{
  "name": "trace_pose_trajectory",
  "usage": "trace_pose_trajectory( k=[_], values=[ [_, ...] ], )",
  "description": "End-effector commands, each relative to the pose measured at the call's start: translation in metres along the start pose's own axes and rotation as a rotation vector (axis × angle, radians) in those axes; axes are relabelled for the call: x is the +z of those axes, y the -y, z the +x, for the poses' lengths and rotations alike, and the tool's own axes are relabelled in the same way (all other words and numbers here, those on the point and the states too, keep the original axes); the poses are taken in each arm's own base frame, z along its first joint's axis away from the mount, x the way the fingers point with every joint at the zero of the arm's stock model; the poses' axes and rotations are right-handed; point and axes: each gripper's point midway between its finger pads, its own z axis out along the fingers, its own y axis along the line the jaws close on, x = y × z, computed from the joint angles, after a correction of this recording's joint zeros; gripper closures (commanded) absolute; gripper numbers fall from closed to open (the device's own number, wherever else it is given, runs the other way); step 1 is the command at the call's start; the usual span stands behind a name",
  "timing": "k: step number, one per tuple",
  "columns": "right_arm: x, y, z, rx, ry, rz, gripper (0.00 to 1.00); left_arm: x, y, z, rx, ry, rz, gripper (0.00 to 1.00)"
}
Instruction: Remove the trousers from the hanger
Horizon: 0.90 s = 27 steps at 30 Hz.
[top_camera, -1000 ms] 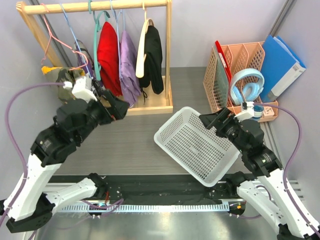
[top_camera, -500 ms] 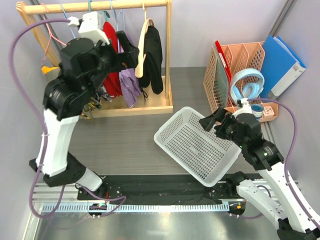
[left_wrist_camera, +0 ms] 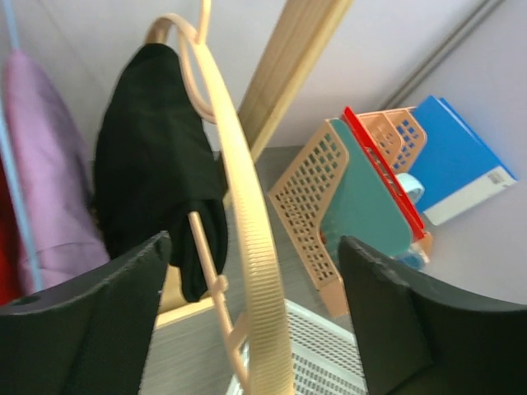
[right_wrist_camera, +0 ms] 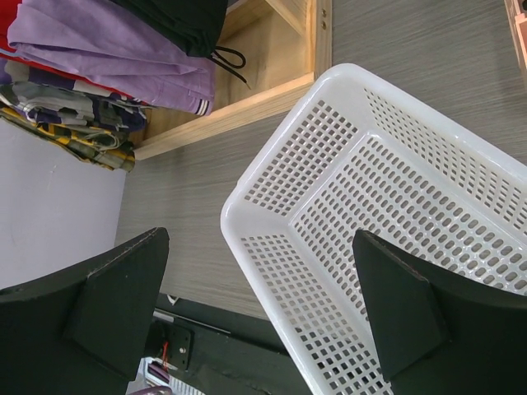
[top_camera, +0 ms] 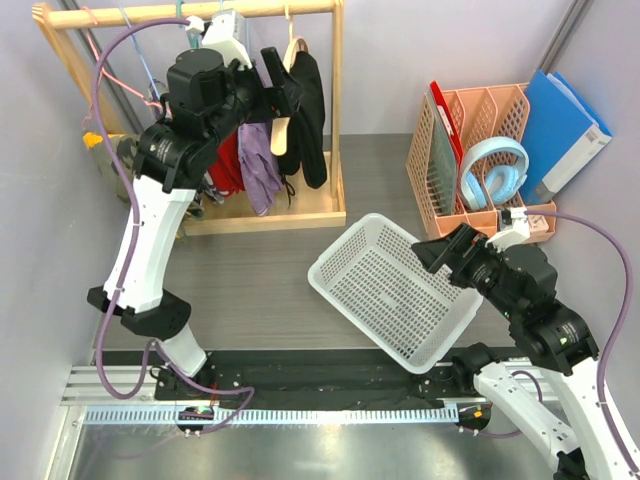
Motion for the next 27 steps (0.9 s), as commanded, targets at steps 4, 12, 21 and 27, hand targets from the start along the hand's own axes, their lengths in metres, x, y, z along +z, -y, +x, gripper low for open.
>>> trace_pose_trajectory(
  k=[4, 12, 21, 27],
  values=[
    [-0.017, -0.010, -0.009, 0.005, 0.037, -0.047, 0.00, 0.020, 0.016, 0.008, -0.043, -0.020, 0.081, 0.30],
    [-0.019, -0.013, -0.010, 0.004, 0.037, -0.058, 0.00, 0.031, 0.013, 0.023, -0.049, -0.052, 0.078, 0.72],
    [-0.022, -0.014, -0.010, 0.013, 0.038, -0.064, 0.00, 0.030, 0.006, 0.010, -0.050, 0.002, 0.033, 1.00],
    [-0.025, -0.014, -0.011, 0.016, 0.039, -0.065, 0.00, 0.026, -0.005, -0.018, -0.042, 0.113, -0.040, 1.00]
  ],
)
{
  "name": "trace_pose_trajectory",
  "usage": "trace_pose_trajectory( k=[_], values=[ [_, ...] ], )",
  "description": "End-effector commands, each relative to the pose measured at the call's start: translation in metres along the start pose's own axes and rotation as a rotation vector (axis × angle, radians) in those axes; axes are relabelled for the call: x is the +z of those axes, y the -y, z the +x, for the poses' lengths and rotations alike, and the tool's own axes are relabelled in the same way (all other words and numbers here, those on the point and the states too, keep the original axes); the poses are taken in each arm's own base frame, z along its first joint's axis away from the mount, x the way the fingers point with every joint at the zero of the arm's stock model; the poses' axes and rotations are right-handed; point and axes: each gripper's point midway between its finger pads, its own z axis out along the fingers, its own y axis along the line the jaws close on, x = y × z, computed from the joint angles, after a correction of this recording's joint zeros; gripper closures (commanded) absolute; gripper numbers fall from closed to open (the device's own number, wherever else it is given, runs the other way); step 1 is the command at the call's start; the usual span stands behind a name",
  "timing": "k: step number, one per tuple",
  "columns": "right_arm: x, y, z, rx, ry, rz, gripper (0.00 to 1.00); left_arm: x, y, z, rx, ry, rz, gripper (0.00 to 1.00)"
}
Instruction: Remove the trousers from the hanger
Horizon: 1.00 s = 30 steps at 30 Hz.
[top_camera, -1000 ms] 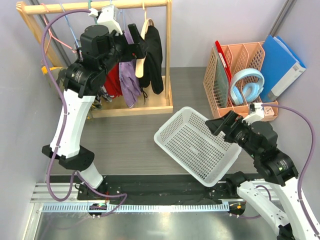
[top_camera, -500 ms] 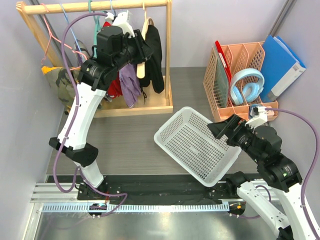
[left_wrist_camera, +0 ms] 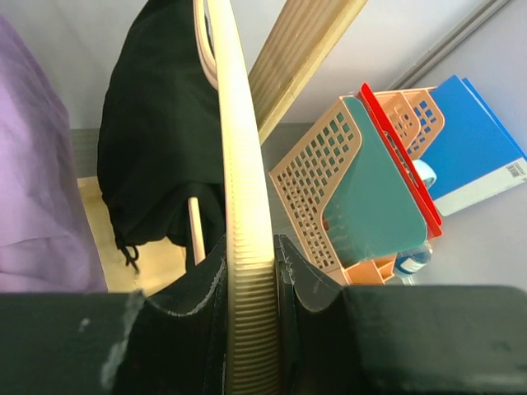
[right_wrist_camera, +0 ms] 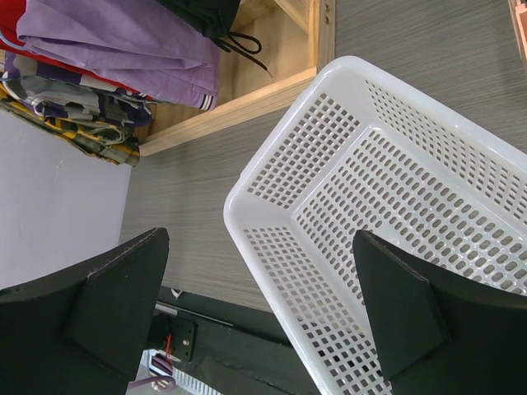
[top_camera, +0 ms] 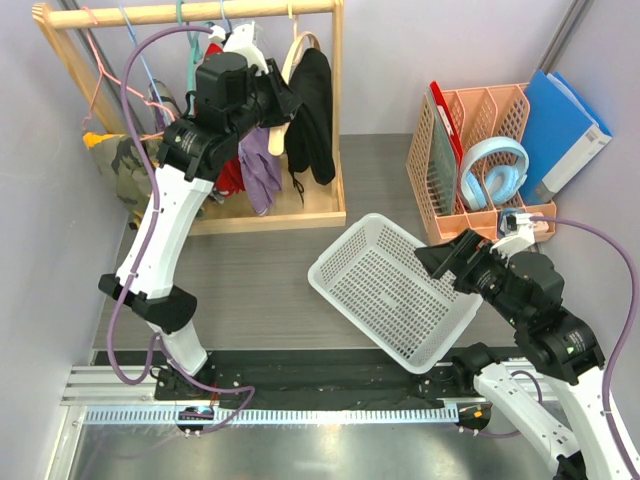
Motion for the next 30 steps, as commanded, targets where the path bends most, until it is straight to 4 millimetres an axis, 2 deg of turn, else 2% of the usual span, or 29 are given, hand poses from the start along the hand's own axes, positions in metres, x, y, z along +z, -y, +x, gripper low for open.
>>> trace_pose_trajectory(
  k=[1, 9, 14, 21, 22, 24, 30],
  values=[
    [-0.012, -0.015, -0.013, 0.009, 0.041, -0.053, 0.00, -0.015, 0.004, -0.058, 0.004, 0.217, -0.015, 1.00],
    [-0.014, -0.017, -0.015, 0.016, 0.043, -0.053, 0.00, -0.027, 0.010, -0.100, 0.009, 0.380, -0.006, 1.00],
    [-0.014, -0.017, -0.015, 0.019, 0.043, -0.051, 0.00, -0.031, 0.012, -0.117, 0.011, 0.445, -0.010, 1.00],
    [-0.015, -0.019, -0.017, 0.026, 0.044, -0.056, 0.00, -0.015, -0.002, -0.131, -0.011, 0.515, -0.034, 1.00],
    [-0.015, -0.020, -0.016, 0.028, 0.041, -0.058, 0.00, -0.007, -0.006, -0.130, -0.014, 0.512, -0.039, 1.00],
    [-0.014, -0.019, -0.016, 0.028, 0.038, -0.054, 0.00, -0.005, -0.001, -0.137, -0.017, 0.529, -0.013, 1.00],
    [-0.011, -0.018, -0.014, 0.033, 0.033, -0.052, 0.00, 0.020, -0.008, -0.118, -0.025, 0.476, -0.017, 1.00]
  ],
)
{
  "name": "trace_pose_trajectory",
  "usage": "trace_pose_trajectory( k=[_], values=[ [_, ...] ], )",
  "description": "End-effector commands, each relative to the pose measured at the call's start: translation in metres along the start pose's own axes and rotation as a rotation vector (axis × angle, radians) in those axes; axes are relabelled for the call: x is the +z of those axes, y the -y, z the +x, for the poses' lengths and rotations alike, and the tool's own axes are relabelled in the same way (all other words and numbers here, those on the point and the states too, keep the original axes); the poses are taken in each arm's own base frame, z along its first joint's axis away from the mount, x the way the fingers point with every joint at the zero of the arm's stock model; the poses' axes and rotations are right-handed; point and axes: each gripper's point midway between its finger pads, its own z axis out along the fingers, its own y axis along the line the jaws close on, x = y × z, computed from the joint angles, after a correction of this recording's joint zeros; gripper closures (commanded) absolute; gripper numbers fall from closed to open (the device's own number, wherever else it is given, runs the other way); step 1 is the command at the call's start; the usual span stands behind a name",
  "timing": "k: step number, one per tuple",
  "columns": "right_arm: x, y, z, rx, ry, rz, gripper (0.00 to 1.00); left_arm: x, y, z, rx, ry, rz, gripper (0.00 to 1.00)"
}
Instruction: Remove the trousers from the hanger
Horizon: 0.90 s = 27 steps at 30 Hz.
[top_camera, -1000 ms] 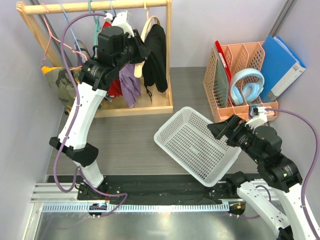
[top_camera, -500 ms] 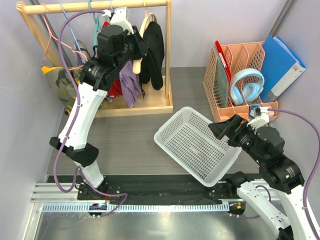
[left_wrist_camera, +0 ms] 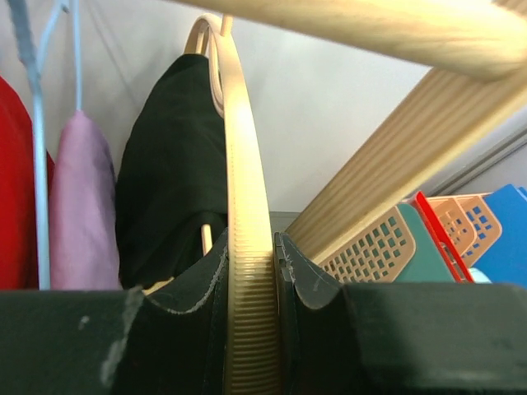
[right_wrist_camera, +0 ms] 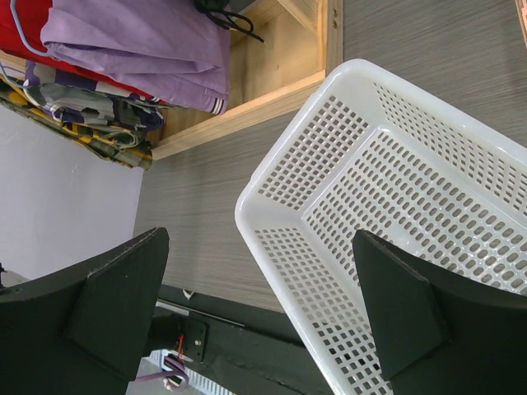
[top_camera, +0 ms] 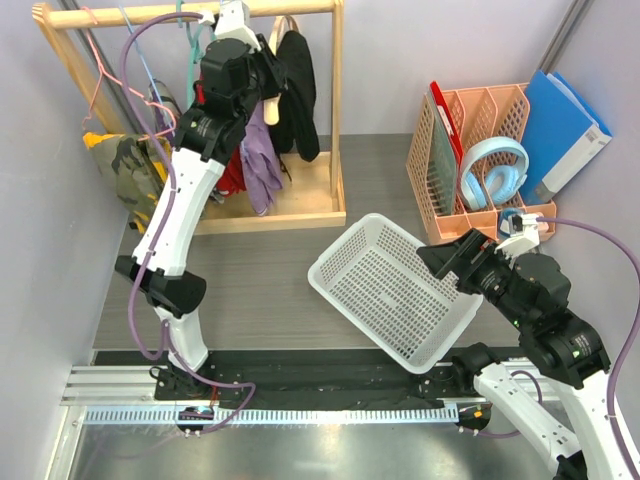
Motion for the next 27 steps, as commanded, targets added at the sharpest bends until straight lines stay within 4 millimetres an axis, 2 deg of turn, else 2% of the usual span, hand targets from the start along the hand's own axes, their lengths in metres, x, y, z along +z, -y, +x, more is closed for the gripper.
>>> trace_pose_trajectory(
  k=[1, 5, 11, 12, 14, 15, 16, 17, 18, 19, 23, 25, 26, 27],
  values=[
    [-0.002, -0.012, -0.008, 0.008, 0.018, -0.039, 0.00, -0.013, 0.023, -0.071, -0.067, 0.234, 0.084, 1.00],
    [0.004, -0.007, -0.002, 0.006, 0.003, -0.024, 0.00, -0.008, 0.014, -0.055, -0.070, 0.180, 0.065, 1.00],
    [0.011, -0.002, 0.011, -0.008, -0.050, -0.021, 0.00, -0.024, 0.005, -0.036, -0.078, 0.100, 0.046, 1.00],
    [0.011, -0.002, 0.012, -0.009, -0.059, -0.020, 0.00, -0.026, 0.000, -0.026, -0.070, 0.063, 0.027, 1.00],
    [0.013, 0.000, 0.013, -0.016, -0.061, -0.019, 0.00, -0.042, -0.001, -0.025, -0.071, 0.039, 0.033, 1.00],
    [0.014, 0.000, 0.014, -0.019, -0.062, -0.018, 0.00, -0.044, -0.006, -0.013, -0.065, 0.006, 0.022, 1.00],
    [0.014, 0.000, 0.013, -0.022, -0.059, -0.017, 0.00, -0.058, -0.004, -0.021, -0.071, 0.016, 0.032, 1.00],
    [0.014, 0.001, 0.013, -0.026, -0.058, -0.016, 0.00, -0.065, -0.002, -0.019, -0.071, 0.006, 0.051, 1.00],
    [0.015, 0.001, 0.013, -0.037, -0.059, -0.015, 0.00, -0.068, -0.006, -0.007, -0.066, -0.026, 0.048, 1.00],
    [0.015, 0.001, 0.013, -0.040, -0.060, -0.016, 0.00, -0.074, -0.005, -0.006, -0.066, -0.034, 0.059, 1.00],
    [0.018, -0.001, 0.014, -0.084, -0.084, -0.024, 0.01, -0.117, -0.008, -0.006, -0.067, -0.071, 0.081, 1.00],
    [0.022, -0.001, 0.015, -0.119, -0.098, -0.023, 0.00, -0.132, -0.006, -0.006, -0.090, -0.081, 0.103, 1.00],
    [0.022, -0.003, 0.014, -0.130, -0.100, -0.028, 0.00, -0.136, -0.006, 0.001, -0.095, -0.102, 0.114, 1.00],
    [0.022, -0.003, 0.014, -0.142, -0.103, -0.030, 0.00, -0.152, -0.001, -0.005, -0.106, -0.095, 0.154, 1.00]
  ],
)
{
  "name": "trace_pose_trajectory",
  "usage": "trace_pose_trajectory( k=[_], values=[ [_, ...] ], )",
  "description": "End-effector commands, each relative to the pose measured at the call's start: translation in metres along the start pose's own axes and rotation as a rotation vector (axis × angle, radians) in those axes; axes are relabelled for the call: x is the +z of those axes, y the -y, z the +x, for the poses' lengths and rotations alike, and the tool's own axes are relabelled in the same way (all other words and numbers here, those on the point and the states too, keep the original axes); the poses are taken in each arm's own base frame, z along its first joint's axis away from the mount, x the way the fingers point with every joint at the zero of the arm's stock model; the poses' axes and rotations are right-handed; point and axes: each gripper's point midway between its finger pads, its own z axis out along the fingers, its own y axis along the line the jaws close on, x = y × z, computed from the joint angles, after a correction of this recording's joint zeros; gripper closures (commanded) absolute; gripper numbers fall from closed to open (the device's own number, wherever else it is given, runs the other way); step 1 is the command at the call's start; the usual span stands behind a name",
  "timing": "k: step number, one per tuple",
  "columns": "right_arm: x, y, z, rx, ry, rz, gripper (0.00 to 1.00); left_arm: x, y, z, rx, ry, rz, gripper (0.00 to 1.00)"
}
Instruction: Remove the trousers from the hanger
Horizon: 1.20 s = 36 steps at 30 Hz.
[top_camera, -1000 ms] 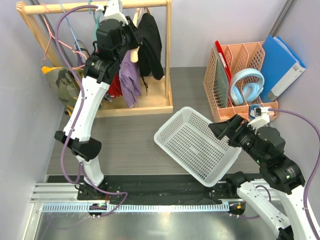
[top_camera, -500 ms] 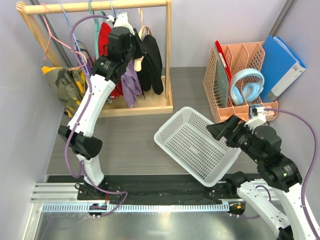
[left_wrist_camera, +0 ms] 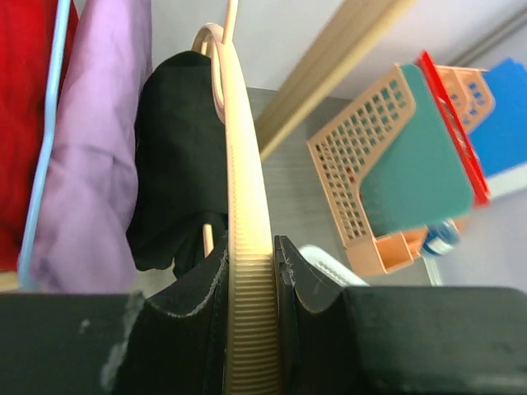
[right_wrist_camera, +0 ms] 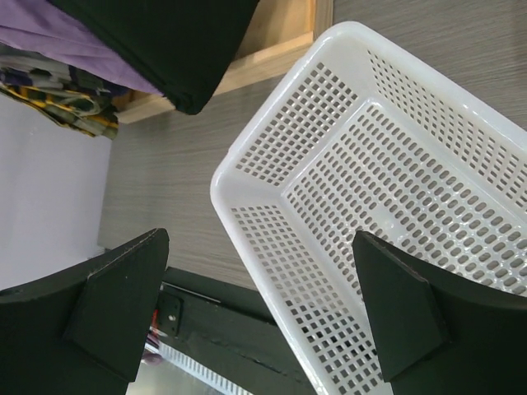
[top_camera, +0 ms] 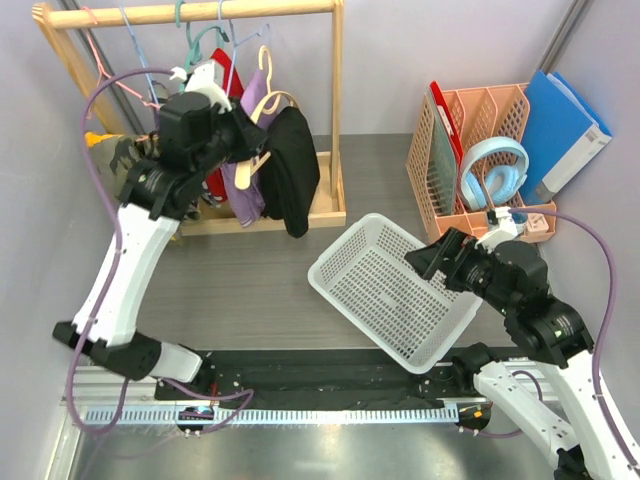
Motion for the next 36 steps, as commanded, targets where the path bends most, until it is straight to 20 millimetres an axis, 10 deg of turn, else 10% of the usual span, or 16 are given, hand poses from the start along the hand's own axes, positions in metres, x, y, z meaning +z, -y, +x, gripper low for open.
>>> trace_pose_trajectory(
  k=[1, 15, 27, 36],
  values=[
    [0.003, -0.013, -0.010, -0.107, 0.010, -0.050, 0.00, -0.068, 0.033, -0.045, -0.055, 0.153, 0.186, 1.00],
    [-0.004, -0.048, -0.043, -0.374, 0.031, -0.155, 0.01, -0.210, 0.066, 0.003, -0.010, 0.041, 0.564, 1.00],
    [-0.037, -0.168, -0.091, -0.725, 0.072, -0.615, 0.01, -0.332, 0.099, 0.023, 0.124, 0.063, 0.984, 1.00],
    [-0.070, -0.217, -0.093, -0.767, 0.052, -0.890, 0.01, -0.346, 0.108, 0.034, 0.135, 0.003, 1.105, 1.00]
  ],
)
